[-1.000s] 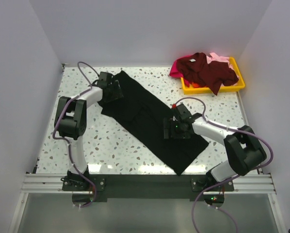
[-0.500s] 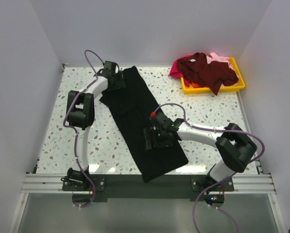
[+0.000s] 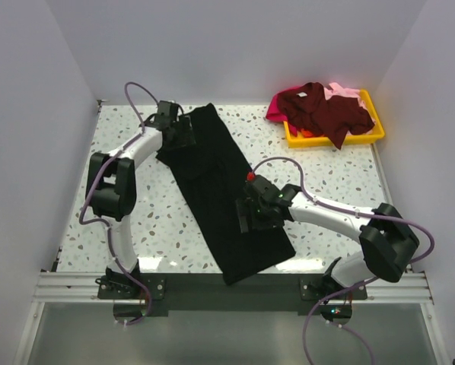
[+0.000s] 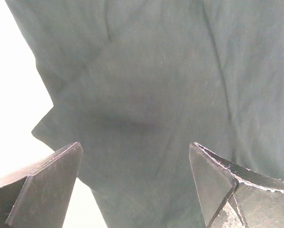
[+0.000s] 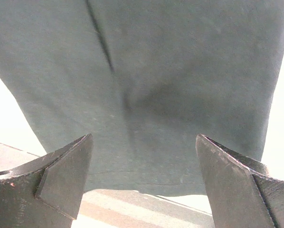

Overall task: Fold and stack the t-shirts
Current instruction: Fold the tshirt

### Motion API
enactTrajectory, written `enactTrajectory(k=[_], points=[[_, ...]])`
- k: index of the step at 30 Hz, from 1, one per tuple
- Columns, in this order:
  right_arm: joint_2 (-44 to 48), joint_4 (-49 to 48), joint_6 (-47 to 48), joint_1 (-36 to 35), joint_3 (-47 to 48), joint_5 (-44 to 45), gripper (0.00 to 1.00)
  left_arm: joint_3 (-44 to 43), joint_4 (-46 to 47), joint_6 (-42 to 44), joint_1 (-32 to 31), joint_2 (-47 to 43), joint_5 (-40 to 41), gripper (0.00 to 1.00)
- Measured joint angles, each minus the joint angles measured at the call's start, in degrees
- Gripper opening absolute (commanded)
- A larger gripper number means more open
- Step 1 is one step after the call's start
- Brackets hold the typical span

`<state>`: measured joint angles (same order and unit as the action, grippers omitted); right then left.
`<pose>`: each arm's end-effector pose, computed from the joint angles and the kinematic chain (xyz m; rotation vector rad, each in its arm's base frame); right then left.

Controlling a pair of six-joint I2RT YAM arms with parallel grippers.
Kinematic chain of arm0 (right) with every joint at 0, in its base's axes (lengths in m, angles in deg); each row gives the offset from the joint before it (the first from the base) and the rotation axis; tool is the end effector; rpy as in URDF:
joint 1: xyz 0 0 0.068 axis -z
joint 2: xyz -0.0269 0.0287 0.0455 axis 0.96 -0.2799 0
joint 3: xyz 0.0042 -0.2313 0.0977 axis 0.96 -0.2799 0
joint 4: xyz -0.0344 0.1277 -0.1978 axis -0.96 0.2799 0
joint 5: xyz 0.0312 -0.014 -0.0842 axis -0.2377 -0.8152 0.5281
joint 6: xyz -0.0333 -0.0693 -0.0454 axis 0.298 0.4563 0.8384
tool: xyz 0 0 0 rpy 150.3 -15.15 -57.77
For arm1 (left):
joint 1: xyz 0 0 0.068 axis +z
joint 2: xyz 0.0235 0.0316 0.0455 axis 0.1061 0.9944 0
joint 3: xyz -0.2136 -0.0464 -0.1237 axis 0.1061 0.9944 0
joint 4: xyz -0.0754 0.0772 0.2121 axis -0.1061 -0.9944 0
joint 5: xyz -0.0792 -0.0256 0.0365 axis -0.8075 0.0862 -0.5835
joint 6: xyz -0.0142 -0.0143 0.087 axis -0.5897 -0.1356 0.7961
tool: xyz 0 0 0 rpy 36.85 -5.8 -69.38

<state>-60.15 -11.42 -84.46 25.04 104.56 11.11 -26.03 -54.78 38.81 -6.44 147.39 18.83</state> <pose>0.1845 0.2057 0.1511 -0.2643 2.7769 0.3684 0.4414 -0.0875 0.1722 -0.3483 2.4212 -0.1417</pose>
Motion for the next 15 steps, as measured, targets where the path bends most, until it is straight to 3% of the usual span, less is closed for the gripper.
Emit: enactTrajectory(k=[6,15], points=[[0.0,0.3,0.1,-0.8,-3.8,1.6,0.92,7.1,1.5,-1.8,-0.6,0.4,-2.3,1.0],[-0.7,-0.9,-1.8,-4.3,-6.7,1.4,0.92,4.3,2.5,-2.2,-0.6,3.8,-1.5,1.0]])
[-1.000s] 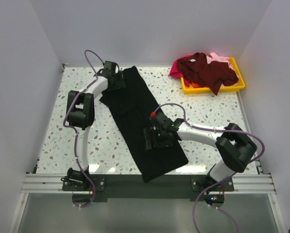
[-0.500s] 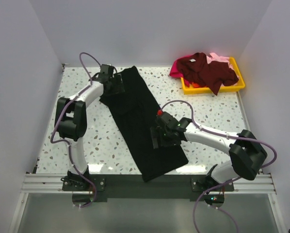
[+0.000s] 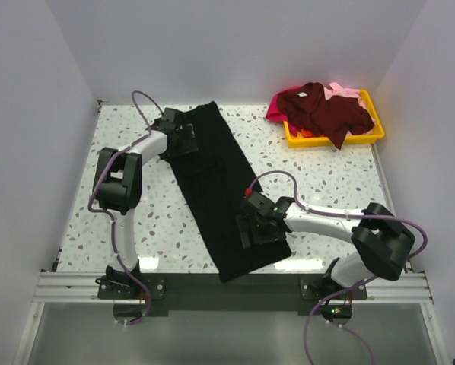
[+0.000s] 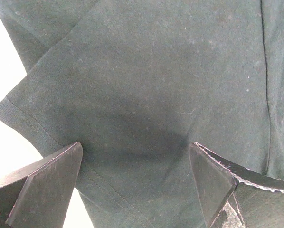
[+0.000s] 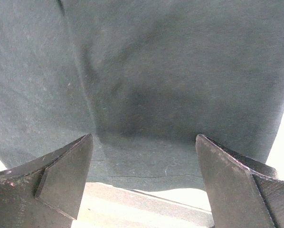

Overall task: Fold and stack the t-shirts
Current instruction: Fold the tshirt

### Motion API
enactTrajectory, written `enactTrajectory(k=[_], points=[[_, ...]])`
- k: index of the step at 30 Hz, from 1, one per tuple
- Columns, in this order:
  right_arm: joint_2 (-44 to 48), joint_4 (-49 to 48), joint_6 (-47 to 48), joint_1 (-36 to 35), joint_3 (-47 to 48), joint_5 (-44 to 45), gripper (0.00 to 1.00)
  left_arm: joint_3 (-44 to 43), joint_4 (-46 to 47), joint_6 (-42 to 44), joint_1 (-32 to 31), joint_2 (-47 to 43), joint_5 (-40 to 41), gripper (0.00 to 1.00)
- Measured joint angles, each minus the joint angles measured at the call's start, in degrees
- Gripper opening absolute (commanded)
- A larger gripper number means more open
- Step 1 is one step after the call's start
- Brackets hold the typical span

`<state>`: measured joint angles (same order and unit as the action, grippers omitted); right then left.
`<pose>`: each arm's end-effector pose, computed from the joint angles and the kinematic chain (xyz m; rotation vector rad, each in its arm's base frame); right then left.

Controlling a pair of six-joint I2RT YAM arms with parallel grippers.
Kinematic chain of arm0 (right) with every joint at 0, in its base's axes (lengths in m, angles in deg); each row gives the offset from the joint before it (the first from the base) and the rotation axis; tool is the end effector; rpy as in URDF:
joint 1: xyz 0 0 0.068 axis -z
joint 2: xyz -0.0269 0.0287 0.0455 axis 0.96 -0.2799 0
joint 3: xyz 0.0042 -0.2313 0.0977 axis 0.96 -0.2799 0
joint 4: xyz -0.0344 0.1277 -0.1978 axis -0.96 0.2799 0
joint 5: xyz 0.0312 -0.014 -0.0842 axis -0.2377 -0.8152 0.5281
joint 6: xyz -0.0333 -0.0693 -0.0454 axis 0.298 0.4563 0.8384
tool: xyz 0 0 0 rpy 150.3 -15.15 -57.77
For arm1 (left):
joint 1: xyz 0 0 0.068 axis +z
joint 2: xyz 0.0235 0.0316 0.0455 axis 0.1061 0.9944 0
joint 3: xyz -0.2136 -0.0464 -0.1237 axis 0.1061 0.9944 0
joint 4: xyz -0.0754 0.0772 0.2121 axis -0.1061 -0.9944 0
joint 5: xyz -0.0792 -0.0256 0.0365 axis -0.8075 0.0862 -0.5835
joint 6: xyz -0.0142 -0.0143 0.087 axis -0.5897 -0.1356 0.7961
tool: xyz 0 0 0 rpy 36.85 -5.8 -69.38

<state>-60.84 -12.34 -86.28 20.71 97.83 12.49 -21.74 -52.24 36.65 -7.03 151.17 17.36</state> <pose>0.1559 0.1993 0.1176 -0.3329 2.8577 0.2595 0.4347 -0.0928 0.1245 -0.3784 2.5184 -0.1518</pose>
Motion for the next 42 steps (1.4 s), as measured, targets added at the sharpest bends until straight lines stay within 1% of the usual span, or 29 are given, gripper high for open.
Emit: enactTrajectory(k=[5,10,18,22,25,29,32,36,39,42], points=[[-1.7,-1.7,-1.2,-2.7,0.9,-0.1,0.92,-3.8,-0.2,0.1,0.3,2.6,0.6,1.0],[-5.5,-2.4,-1.9,-4.8,4.6,-0.2,0.92,-10.7,-0.8,1.1,0.6,7.2,1.6,1.0],[-10.3,-3.7,-2.2,-6.2,9.8,-1.4,0.93,-21.1,-2.6,3.7,0.8,13.7,2.4,1.0],[-11.2,-3.5,-2.1,-6.3,11.0,-1.5,0.94,-22.1,-2.5,4.7,0.8,14.3,2.1,1.0],[-11.3,-2.8,-2.1,-6.3,11.5,-1.4,0.94,-20.9,-1.4,5.4,0.9,13.6,1.7,1.0],[-10.0,-0.9,-1.9,-6.3,12.9,-1.1,0.96,-15.7,-1.5,5.5,0.8,8.9,1.6,1.0],[-5.9,0.9,-1.8,-6.3,13.4,0.3,0.96,-11.0,-1.8,5.5,0.5,1.9,2.4,1.0],[0.9,2.8,-1.9,-6.3,13.2,2.6,0.98,-1.6,-0.8,5.2,-1.8,-13.3,5.6,1.0],[5.3,3.0,-2.5,-6.3,10.6,4.6,0.96,7.4,1.3,3.8,-6.1,-25.5,8.1,1.0],[8.1,3.7,-3.8,-6.3,5.8,5.3,0.93,17.2,1.7,0.9,-10.6,-34.8,9.3,1.0]])
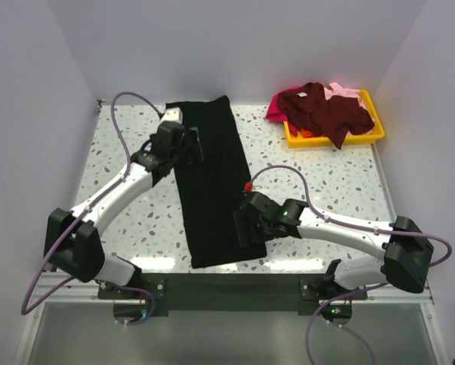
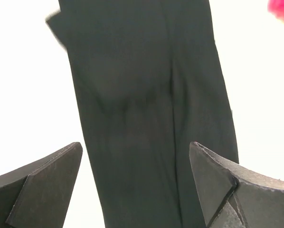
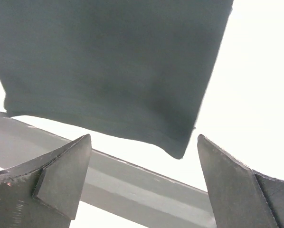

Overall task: Fold and stack the t-shirts
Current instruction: Fold the tshirt

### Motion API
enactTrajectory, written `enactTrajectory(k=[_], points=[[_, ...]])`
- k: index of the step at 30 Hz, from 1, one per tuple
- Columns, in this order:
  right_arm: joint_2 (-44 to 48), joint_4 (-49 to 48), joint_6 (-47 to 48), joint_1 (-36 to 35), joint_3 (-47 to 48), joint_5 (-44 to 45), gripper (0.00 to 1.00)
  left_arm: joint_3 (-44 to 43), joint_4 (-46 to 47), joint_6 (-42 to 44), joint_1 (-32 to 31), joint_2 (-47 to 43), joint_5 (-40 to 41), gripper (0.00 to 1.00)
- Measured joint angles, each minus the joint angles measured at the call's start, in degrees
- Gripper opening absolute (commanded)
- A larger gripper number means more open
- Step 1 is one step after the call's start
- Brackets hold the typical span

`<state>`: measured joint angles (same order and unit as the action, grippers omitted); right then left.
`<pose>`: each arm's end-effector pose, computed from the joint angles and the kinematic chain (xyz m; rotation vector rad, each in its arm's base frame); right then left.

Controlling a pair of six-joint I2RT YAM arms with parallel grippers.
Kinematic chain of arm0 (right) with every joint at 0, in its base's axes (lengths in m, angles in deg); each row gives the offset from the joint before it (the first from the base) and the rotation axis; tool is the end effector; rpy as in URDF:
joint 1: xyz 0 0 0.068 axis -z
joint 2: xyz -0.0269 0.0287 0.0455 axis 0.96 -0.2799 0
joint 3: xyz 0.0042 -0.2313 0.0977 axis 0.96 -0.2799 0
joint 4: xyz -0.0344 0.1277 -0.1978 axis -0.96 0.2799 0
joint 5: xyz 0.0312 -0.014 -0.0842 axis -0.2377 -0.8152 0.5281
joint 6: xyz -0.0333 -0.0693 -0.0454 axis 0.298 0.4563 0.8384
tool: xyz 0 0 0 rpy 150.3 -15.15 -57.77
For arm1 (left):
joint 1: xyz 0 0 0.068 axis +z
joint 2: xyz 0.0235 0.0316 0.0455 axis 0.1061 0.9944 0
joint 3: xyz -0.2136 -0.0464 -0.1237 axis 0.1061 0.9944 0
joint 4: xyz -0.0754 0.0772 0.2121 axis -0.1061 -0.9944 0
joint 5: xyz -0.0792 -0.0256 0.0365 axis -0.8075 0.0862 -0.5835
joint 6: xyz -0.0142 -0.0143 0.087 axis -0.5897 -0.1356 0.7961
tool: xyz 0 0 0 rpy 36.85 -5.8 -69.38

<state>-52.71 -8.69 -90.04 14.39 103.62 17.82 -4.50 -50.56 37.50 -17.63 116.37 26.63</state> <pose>0.1428 0.2173 0.1762 -0.3336 2.6755 0.3895 0.3288 -0.1216 0.2623 -0.2196 2.1826 -0.2106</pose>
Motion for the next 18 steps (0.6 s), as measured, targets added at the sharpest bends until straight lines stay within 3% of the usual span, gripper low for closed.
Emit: enactTrajectory(k=[3,8,18], points=[[2.0,1.0,-1.5,0.0,-5.3,0.7,0.87,10.4,-0.9,-4.1,-3.7,-5.7,0.7,1.0],[6.3,1.9,-3.8,0.0,-11.4,0.8,0.74,21.9,-5.3,-11.6,-10.5,-7.1,2.4,1.0],[7.2,-0.8,-5.9,0.0,-14.3,0.8,0.63,27.5,-12.5,-23.1,-19.9,-11.6,4.8,0.98]])
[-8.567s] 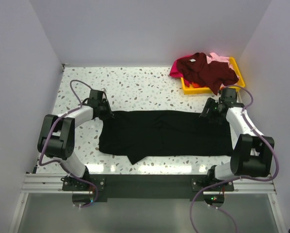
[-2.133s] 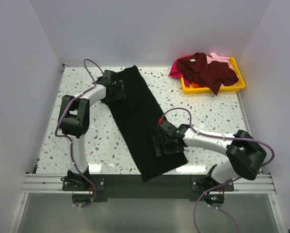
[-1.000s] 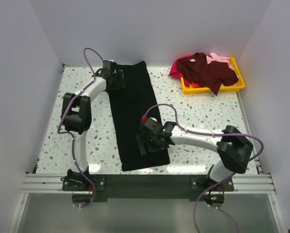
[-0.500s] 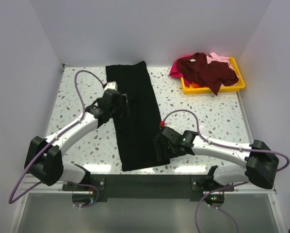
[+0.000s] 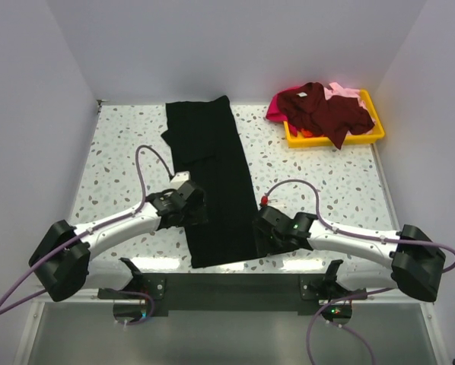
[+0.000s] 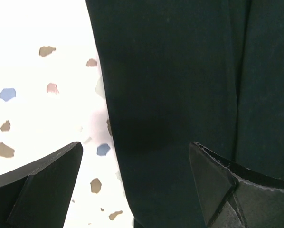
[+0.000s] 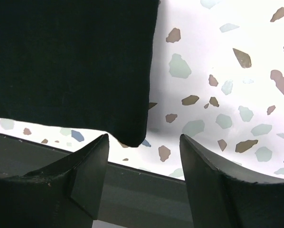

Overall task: Fold and stack the t-shirts
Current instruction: Fold the tshirt

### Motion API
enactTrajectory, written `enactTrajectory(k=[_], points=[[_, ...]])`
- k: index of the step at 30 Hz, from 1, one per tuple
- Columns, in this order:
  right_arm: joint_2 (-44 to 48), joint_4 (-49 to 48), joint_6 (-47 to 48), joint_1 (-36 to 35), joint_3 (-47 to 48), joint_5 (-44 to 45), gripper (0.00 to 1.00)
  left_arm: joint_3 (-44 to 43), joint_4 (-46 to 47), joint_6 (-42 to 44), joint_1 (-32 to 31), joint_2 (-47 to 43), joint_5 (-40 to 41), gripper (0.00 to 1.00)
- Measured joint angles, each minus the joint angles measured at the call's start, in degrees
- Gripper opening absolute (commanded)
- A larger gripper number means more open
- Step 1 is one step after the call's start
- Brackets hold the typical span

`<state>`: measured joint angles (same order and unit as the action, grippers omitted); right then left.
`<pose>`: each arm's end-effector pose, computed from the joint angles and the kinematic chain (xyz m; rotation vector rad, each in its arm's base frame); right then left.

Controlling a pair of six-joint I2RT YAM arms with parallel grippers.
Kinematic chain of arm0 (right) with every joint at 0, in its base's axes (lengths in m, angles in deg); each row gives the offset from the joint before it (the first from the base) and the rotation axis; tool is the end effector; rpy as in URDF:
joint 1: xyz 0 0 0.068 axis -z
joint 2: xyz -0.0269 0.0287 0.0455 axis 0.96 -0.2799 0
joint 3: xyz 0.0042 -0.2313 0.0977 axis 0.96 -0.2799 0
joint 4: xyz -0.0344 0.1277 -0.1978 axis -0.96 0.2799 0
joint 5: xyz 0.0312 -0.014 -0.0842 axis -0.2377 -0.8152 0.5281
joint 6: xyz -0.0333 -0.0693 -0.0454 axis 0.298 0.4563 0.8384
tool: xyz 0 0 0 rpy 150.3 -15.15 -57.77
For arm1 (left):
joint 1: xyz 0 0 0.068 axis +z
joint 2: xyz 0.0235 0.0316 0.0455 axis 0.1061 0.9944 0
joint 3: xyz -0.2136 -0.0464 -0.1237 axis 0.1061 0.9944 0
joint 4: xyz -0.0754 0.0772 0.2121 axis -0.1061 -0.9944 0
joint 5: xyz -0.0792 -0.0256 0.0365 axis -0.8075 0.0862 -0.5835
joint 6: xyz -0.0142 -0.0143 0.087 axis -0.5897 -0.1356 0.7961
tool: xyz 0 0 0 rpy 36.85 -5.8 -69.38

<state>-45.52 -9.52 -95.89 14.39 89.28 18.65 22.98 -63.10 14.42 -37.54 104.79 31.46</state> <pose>0.1179 0.1731 0.1329 -0.2108 2.7674 0.2890 0.1885 -0.1419 0.1465 -0.2587 2.5822 -0.1059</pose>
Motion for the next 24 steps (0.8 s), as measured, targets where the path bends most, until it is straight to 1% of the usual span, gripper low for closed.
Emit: enactTrajectory(k=[8,11,13,14,19,20,24], points=[[-1.9,-2.6,-0.6,0.0,-2.3,0.0,0.54,2.5,-2.7,-4.7,-3.3,-1.2,0.8,0.91],[-2.6,-4.0,-0.9,0.0,-3.1,0.0,0.52,3.7,-4.0,-6.3,-4.5,-1.4,0.9,0.9],[-2.8,-4.9,-0.9,0.0,-3.1,0.0,0.48,4.3,-4.8,-7.3,-5.1,-1.7,1.0,0.89],[-3.0,-5.1,-0.9,0.0,-3.1,0.0,0.45,4.6,-5.1,-7.5,-5.3,-1.9,1.0,0.87],[-3.7,-6.9,-0.8,0.0,-3.1,0.0,0.38,6.4,-5.6,-9.5,-6.8,-2.9,1.0,0.83],[-3.8,-7.1,-0.7,0.0,-3.0,0.0,0.35,6.7,-5.7,-10.0,-7.2,-2.9,0.9,0.82],[-4.2,-8.0,-0.6,0.0,-3.0,0.0,0.33,7.7,-6.0,-11.8,-9.2,-2.9,0.8,0.79]])
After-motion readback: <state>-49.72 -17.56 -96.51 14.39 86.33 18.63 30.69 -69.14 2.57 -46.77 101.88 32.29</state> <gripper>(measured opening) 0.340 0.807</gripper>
